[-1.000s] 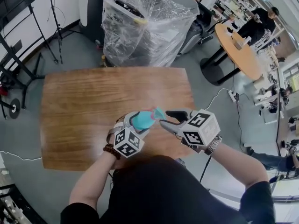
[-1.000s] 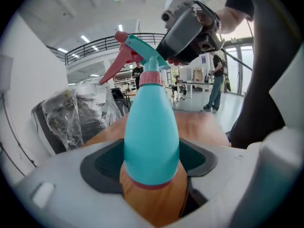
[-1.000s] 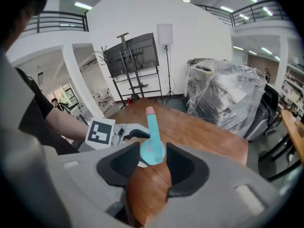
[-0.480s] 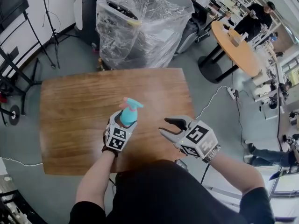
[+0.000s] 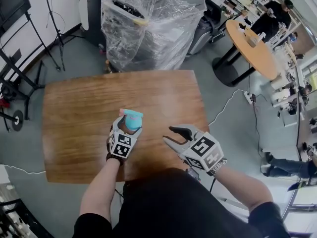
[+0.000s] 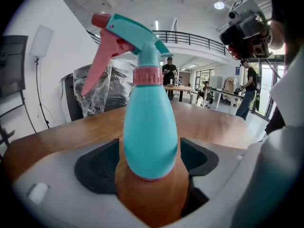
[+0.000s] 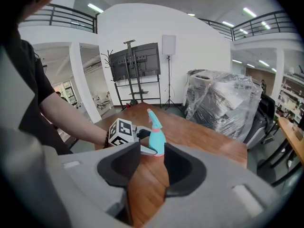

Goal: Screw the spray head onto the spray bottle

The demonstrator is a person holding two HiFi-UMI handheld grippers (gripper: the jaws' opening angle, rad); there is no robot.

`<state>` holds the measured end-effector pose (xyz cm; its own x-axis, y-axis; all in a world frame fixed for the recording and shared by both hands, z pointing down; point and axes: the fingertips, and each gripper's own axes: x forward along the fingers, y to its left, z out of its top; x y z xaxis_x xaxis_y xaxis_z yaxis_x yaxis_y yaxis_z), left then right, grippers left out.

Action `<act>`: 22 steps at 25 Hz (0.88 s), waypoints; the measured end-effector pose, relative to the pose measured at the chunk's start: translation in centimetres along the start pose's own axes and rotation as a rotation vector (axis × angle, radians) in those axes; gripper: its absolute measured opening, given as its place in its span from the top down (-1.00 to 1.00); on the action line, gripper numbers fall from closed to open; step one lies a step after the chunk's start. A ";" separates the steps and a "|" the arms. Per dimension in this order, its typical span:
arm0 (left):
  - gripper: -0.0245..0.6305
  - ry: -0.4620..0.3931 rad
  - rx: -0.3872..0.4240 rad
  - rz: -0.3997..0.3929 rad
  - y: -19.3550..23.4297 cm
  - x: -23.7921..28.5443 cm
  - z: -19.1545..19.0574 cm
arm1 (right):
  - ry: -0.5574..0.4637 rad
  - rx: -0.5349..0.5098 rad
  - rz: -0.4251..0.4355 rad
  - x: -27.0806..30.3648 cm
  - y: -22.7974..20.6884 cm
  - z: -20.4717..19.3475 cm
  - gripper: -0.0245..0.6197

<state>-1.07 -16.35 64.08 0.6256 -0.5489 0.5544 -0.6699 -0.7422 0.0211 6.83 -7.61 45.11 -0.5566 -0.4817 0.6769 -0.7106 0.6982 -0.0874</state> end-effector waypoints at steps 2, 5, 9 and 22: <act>-0.39 -0.018 -0.016 0.019 0.0 -1.3 0.3 | -0.028 0.005 -0.006 0.3 -0.1 0.0 0.54; -0.29 -0.070 -0.078 0.093 0.3 -4.6 1.3 | -0.070 0.016 -0.022 0.9 -0.4 -0.1 0.81; 0.42 -0.157 -0.157 0.162 -0.7 -9.1 4.2 | -0.125 0.043 -0.009 1.8 -0.5 0.0 0.94; 0.90 -0.206 -0.269 0.126 -6.4 -13.2 11.5 | -0.261 0.056 0.112 2.9 1.3 1.0 0.95</act>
<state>-0.48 -8.76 47.07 0.5805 -0.7160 0.3877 -0.8110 -0.5509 0.1969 3.86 -8.59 46.21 -0.7198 -0.5285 0.4501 -0.6571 0.7277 -0.1964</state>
